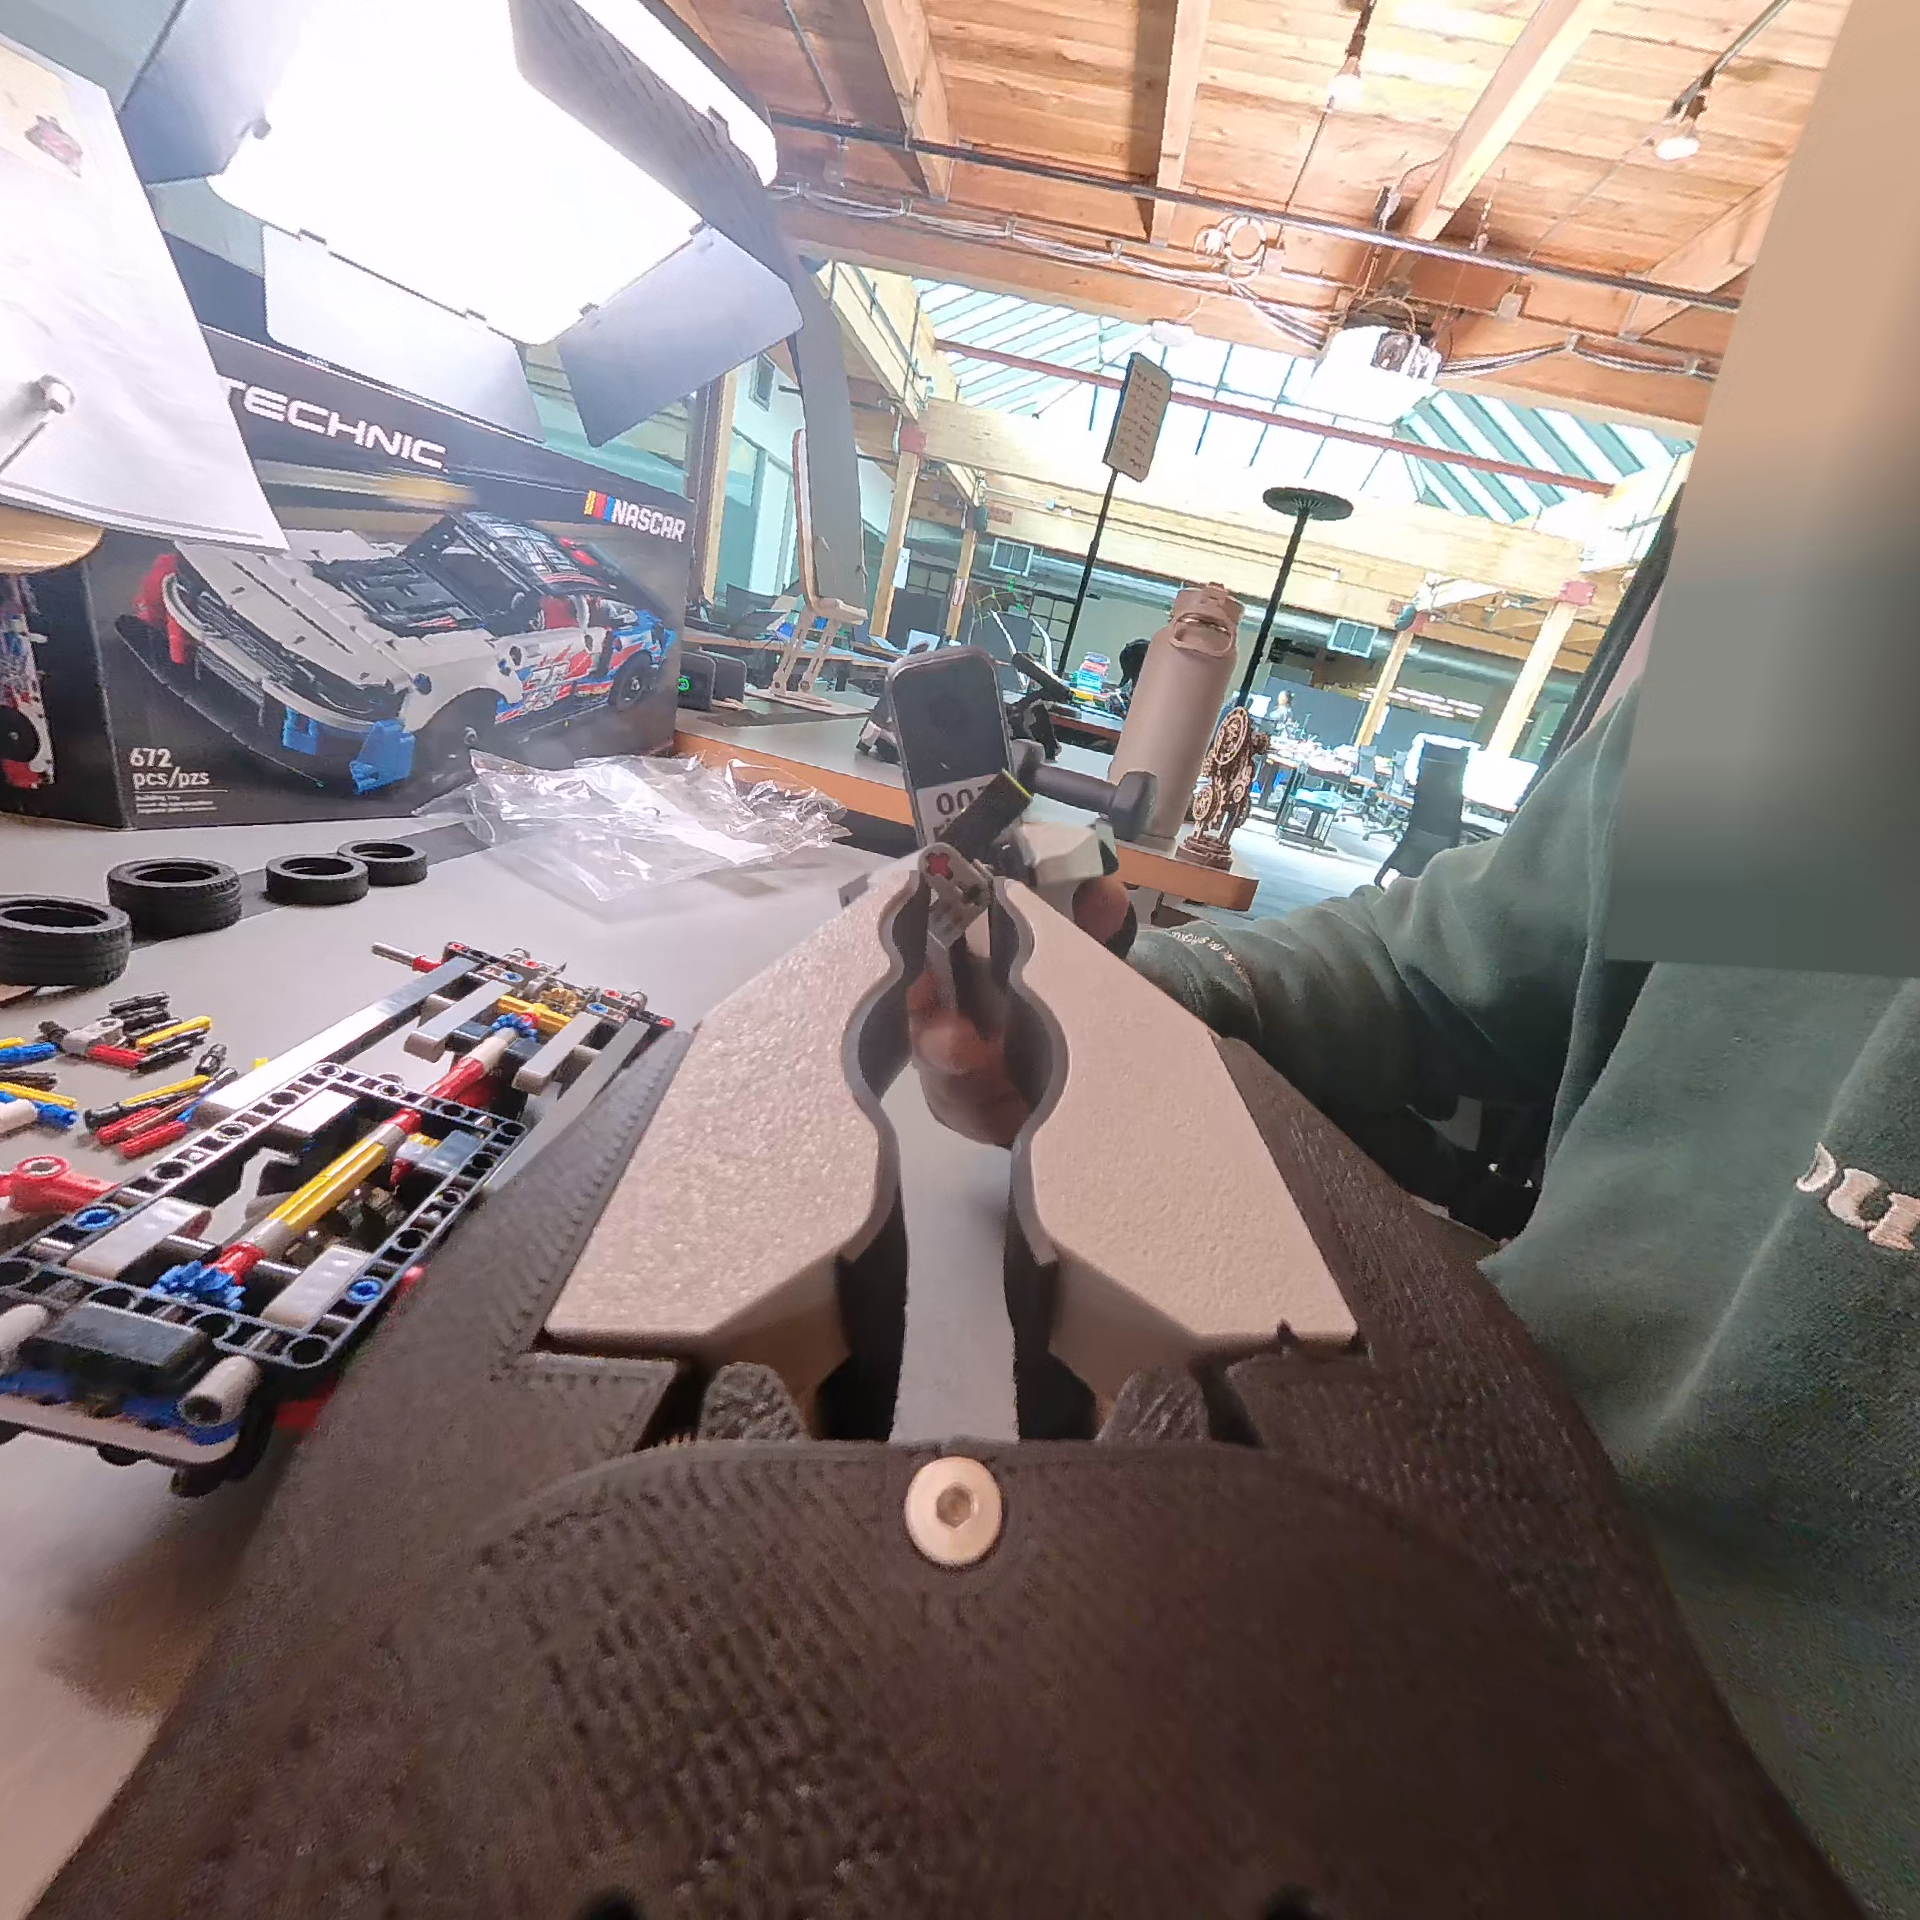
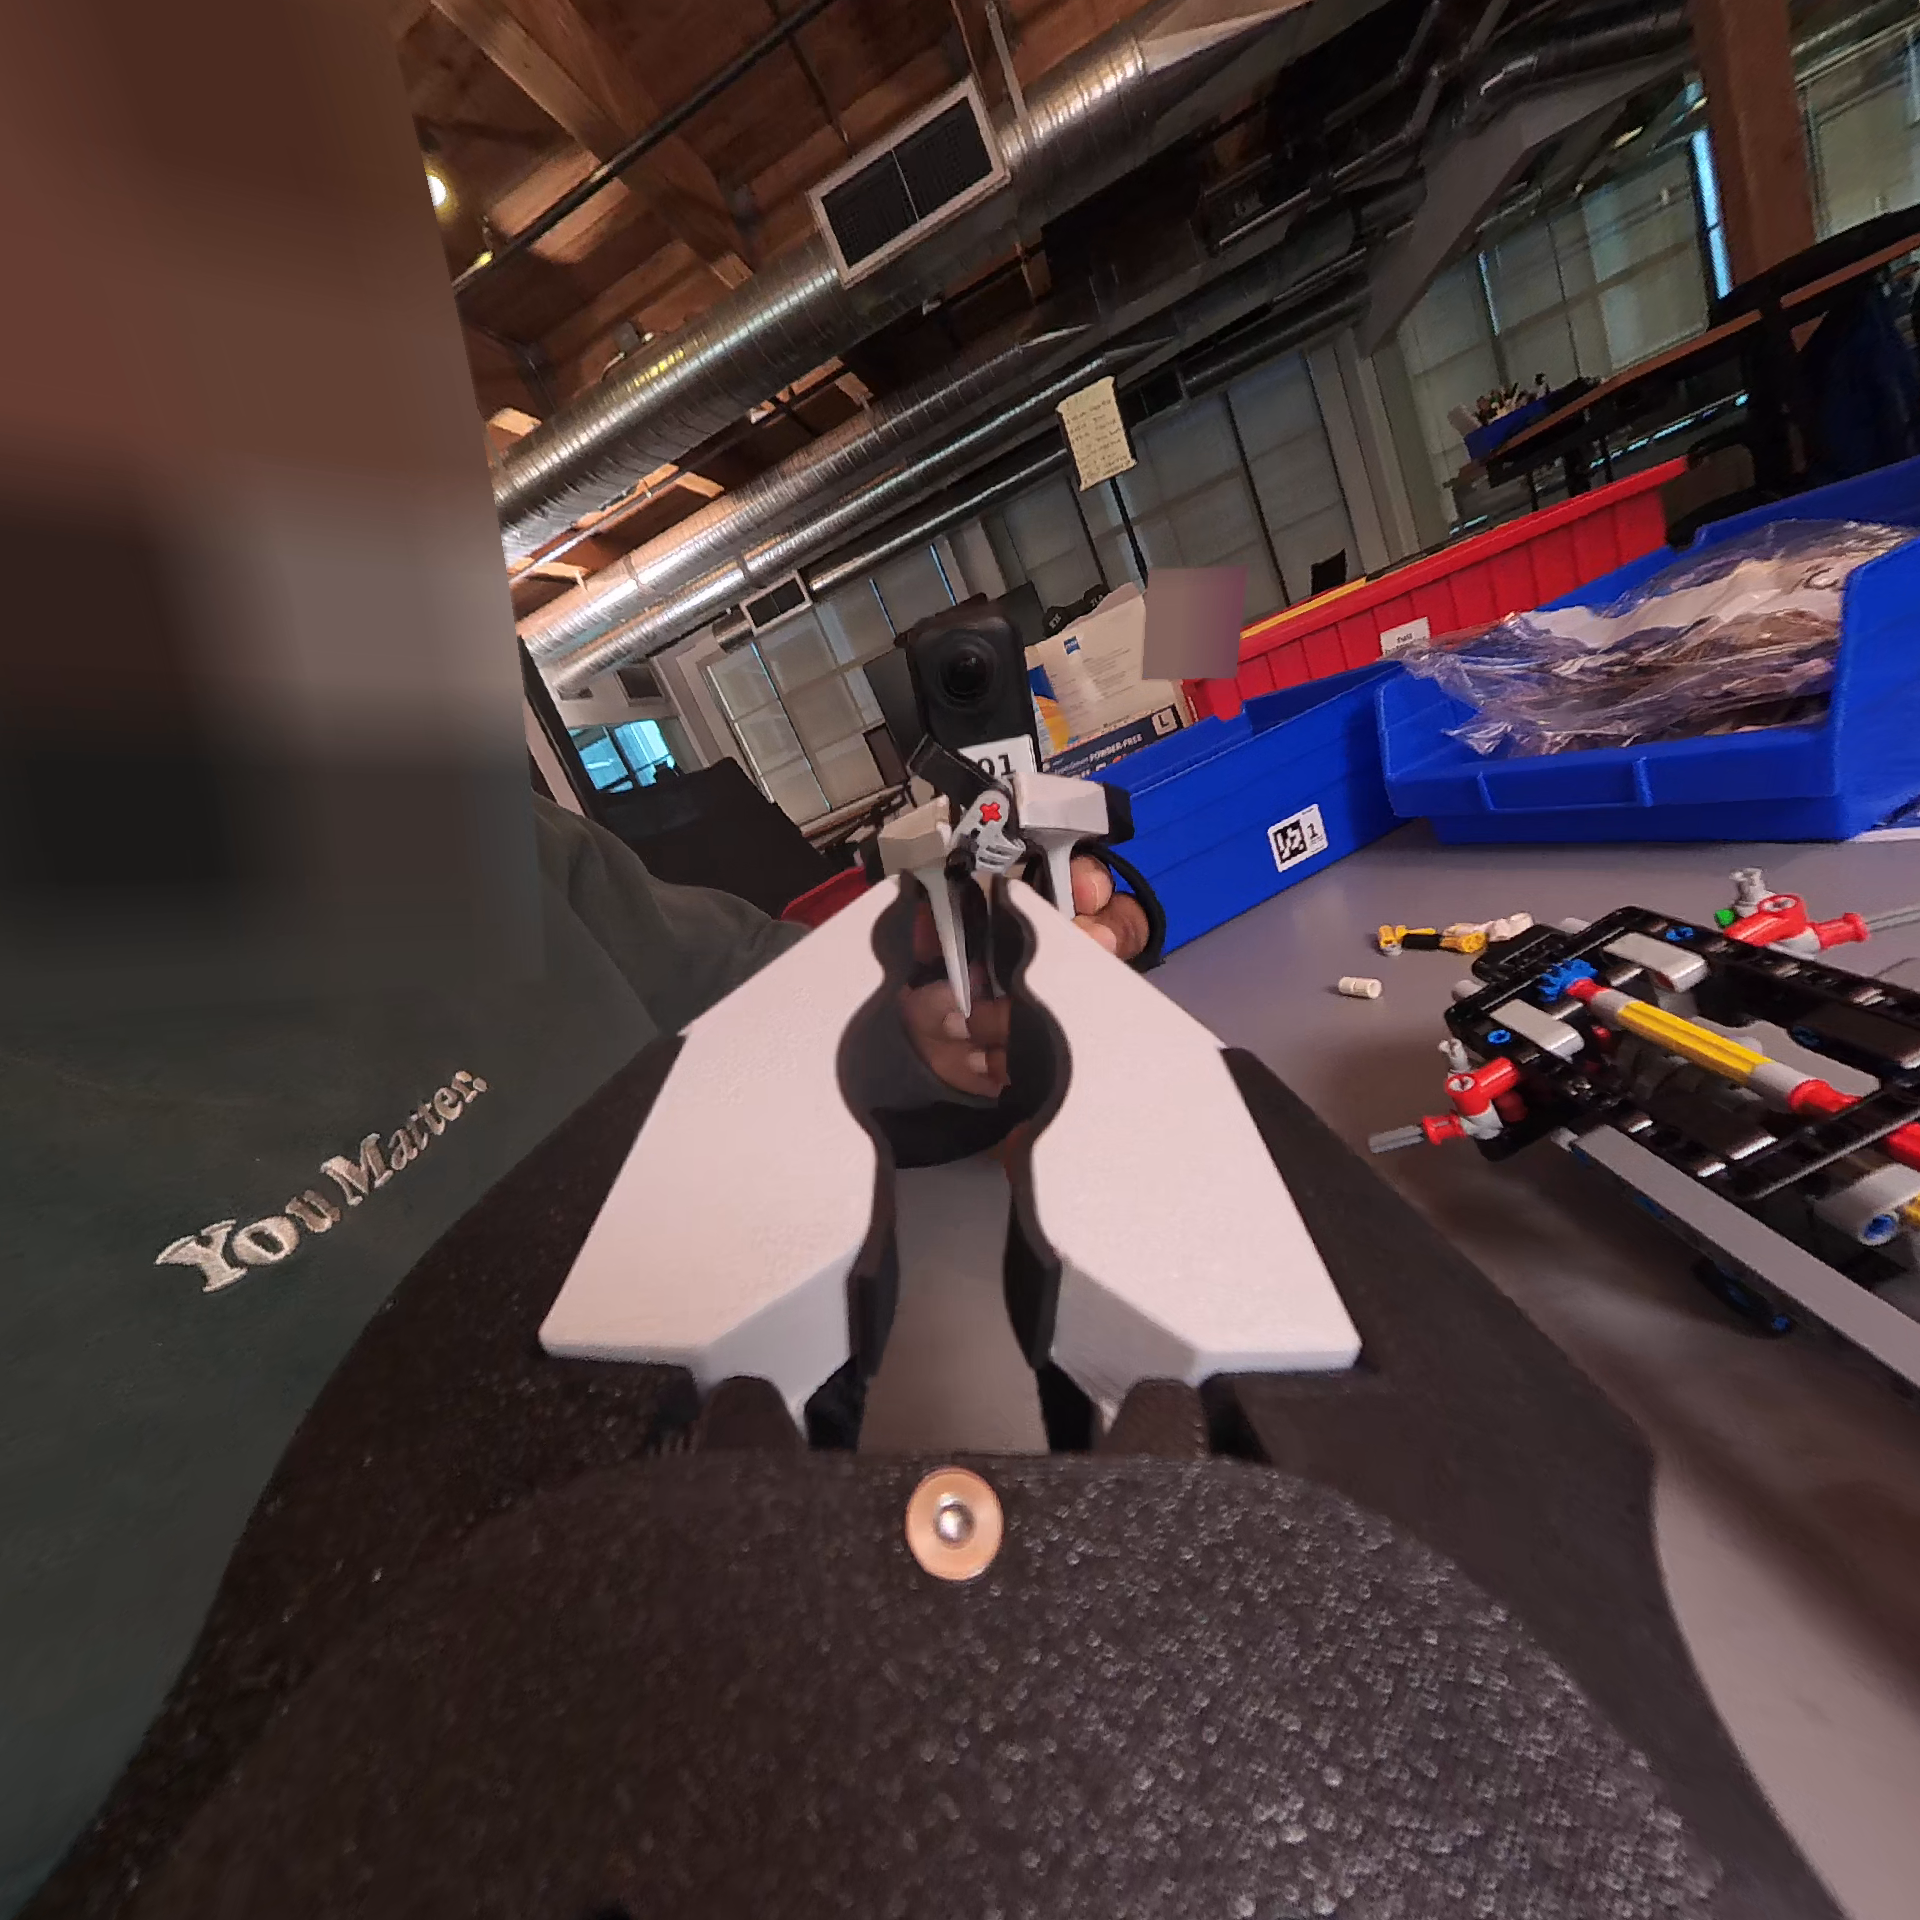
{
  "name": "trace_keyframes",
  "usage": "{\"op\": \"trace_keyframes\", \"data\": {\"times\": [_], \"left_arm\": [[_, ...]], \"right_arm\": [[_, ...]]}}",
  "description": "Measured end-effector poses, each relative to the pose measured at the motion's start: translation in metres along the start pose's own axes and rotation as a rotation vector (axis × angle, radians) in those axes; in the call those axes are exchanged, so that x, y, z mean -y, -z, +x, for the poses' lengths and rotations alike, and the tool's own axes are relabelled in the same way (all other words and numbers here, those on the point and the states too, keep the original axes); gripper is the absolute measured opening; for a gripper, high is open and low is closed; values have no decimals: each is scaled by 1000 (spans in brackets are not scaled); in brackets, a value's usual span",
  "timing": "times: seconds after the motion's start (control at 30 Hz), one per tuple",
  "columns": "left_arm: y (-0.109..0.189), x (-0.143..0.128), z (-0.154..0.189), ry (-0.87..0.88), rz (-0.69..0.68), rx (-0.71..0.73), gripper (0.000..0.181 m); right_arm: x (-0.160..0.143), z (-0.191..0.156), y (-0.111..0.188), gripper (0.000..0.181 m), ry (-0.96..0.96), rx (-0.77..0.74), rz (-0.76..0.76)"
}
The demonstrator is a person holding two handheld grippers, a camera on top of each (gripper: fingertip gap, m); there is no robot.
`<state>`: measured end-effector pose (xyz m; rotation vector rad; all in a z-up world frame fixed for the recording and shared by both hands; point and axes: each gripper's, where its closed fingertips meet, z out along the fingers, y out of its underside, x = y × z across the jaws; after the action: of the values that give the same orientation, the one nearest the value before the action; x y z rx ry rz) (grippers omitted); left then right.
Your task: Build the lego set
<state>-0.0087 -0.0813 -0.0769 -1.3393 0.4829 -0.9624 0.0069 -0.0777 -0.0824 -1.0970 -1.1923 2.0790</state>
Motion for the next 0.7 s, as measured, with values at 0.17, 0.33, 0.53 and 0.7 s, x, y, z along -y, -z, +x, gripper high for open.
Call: {"op": "trace_keyframes", "data": {"times": [0.17, 0.33, 0.53, 0.7], "left_arm": [[1, -3, -5, 37, -10, 9, 10], [0, -7, -10, 109, -5, 18, 10], [-5, -16, -5, 116, -36, 4, 10], [-7, -24, -1, 114, -96, -32, 25]], "right_arm": [[15, 7, 11, 26, 163, -94, -59], [-1, 10, 8, 20, 426, -212, -233], [-11, 10, 0, 3, 557, -269, -309], [-11, 0, 8, 2, 435, -179, -351]]}}
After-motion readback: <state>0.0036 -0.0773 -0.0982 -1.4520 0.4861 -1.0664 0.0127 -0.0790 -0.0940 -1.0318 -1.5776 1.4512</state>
